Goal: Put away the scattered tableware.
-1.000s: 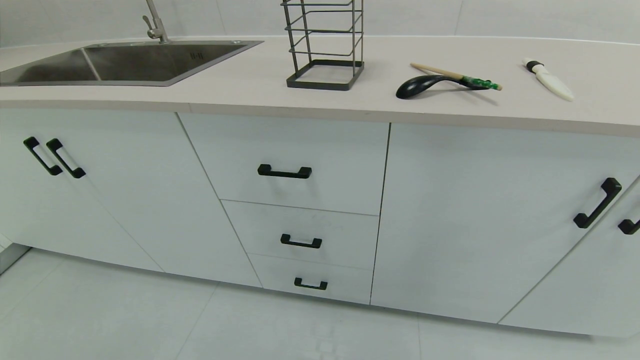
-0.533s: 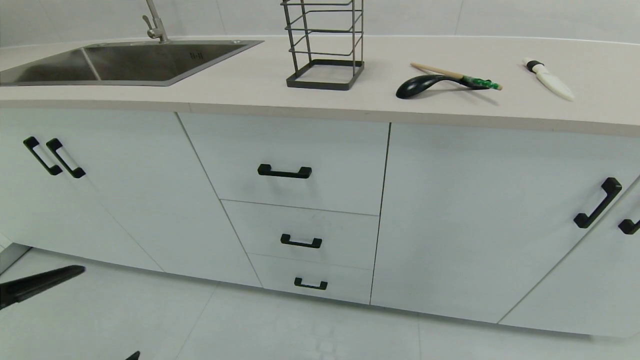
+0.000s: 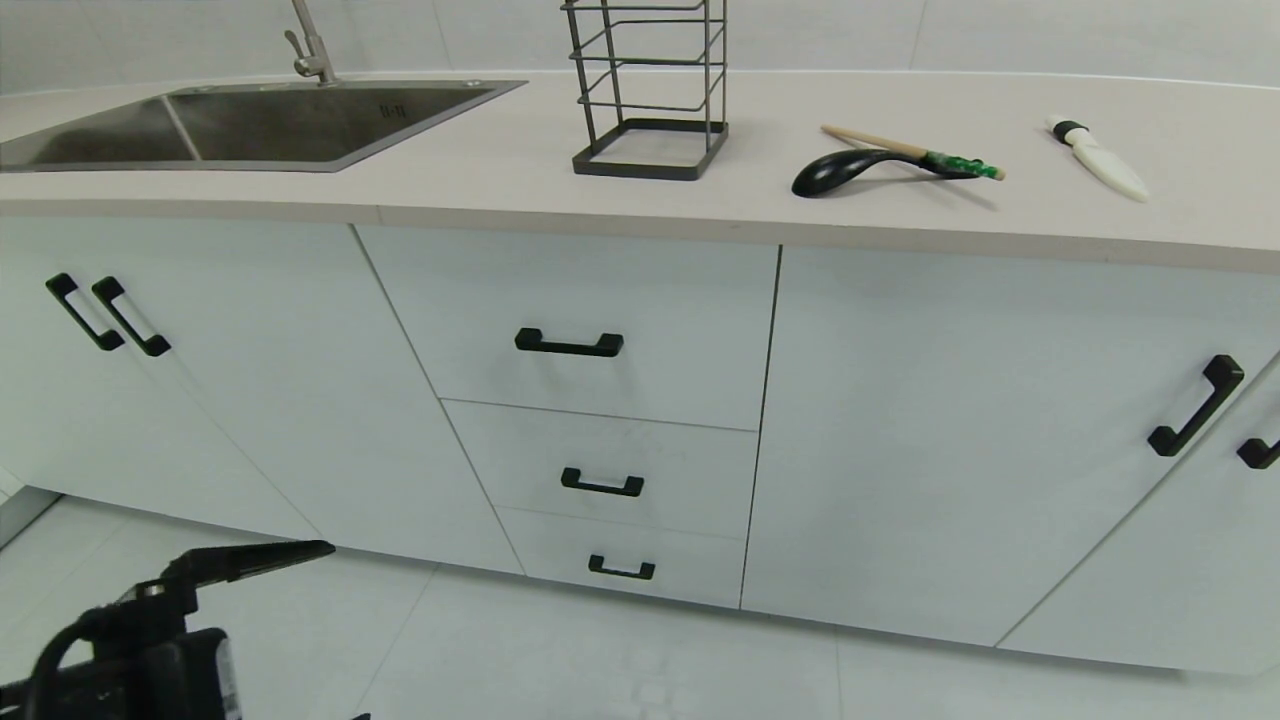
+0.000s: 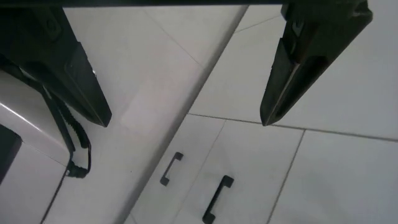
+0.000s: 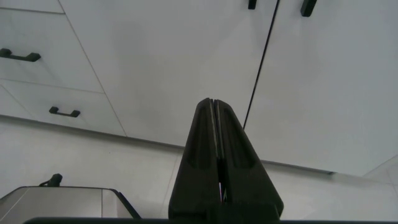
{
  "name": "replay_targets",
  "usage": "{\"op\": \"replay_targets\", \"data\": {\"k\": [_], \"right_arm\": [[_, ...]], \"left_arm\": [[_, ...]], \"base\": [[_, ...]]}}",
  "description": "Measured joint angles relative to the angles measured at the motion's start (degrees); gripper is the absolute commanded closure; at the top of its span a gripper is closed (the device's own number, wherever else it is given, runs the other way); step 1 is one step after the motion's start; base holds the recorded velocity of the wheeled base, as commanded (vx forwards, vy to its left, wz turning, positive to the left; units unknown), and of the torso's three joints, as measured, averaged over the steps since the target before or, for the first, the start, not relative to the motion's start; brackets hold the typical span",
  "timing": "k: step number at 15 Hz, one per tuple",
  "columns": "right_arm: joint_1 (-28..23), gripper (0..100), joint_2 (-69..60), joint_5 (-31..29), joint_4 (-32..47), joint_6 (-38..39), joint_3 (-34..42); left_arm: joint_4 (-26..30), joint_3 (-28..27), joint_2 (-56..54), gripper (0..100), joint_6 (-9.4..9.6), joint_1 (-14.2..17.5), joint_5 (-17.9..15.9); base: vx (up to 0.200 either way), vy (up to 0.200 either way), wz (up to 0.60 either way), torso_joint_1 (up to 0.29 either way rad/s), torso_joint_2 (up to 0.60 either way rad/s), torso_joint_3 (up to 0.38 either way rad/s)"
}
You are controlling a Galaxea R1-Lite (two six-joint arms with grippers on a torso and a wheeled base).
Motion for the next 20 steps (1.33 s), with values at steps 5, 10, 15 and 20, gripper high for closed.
{"op": "replay_targets", "data": {"k": [5, 10, 15, 20], "right_arm": [[0.00, 100, -0.06, 0.00, -0.02, -0.02, 0.00], [0.00, 100, -0.09, 0.02, -0.02, -0.02, 0.00], [0.00, 100, -0.11, 0.05, -0.02, -0.02, 0.00], [0.00, 100, -0.15, 0.00, 0.00, -0.02, 0.00]], "left_arm": [[-0.30, -2.68, 10.19, 0, 7.56, -1.61, 2.17], [1.32, -10.95, 18.58, 0, 16.12, -1.85, 2.41], [5.90, -18.55, 27.01, 0, 20.36, -2.82, 3.27], [1.84, -18.99, 33.32, 0, 19.87, -6.57, 5.34]], "base": [[0.000, 0.000, 0.00, 0.000, 0.00, 0.000], [0.000, 0.000, 0.00, 0.000, 0.00, 0.000], [0.000, 0.000, 0.00, 0.000, 0.00, 0.000], [0.000, 0.000, 0.00, 0.000, 0.00, 0.000]]}}
